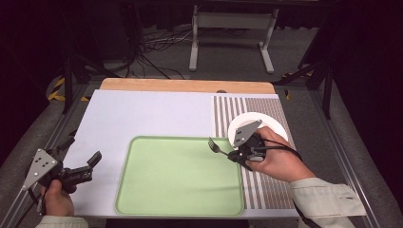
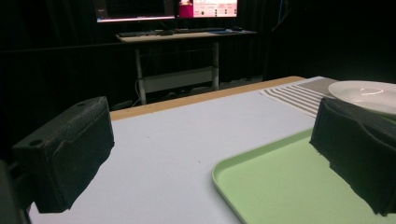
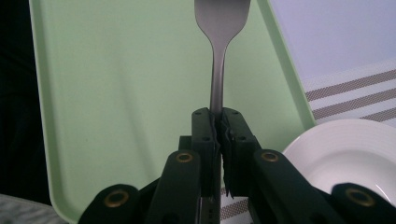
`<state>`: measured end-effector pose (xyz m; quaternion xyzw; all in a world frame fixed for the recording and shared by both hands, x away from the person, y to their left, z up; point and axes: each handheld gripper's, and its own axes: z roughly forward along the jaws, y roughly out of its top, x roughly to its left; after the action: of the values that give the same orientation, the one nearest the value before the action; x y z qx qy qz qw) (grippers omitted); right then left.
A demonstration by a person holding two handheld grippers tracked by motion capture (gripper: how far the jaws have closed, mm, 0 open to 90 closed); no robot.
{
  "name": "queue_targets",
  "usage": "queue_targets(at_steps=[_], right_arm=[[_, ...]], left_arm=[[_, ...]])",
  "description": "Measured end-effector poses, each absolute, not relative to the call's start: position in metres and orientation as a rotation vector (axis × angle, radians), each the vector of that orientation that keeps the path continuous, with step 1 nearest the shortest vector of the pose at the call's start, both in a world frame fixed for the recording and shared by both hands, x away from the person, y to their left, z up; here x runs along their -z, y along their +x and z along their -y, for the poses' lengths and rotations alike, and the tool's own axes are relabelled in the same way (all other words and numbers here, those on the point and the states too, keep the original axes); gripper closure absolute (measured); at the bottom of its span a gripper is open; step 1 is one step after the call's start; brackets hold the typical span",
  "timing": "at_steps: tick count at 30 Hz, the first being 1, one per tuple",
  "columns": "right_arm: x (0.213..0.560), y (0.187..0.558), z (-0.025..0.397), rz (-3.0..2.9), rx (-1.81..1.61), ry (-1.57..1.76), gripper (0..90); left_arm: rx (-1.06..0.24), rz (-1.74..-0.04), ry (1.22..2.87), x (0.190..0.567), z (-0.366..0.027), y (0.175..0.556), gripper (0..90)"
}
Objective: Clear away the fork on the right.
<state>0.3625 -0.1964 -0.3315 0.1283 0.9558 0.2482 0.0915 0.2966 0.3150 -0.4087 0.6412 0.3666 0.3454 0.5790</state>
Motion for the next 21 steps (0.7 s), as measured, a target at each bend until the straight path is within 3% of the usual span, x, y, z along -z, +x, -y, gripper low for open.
queue_targets(at_steps=[21], right_arm=[[0.345,0.371,0.153,-2.884,-0.664,0.872,85.2]], left_arm=[[-0.805,-0.863,1.486,0.407,-0.317,0.296,0.2]])
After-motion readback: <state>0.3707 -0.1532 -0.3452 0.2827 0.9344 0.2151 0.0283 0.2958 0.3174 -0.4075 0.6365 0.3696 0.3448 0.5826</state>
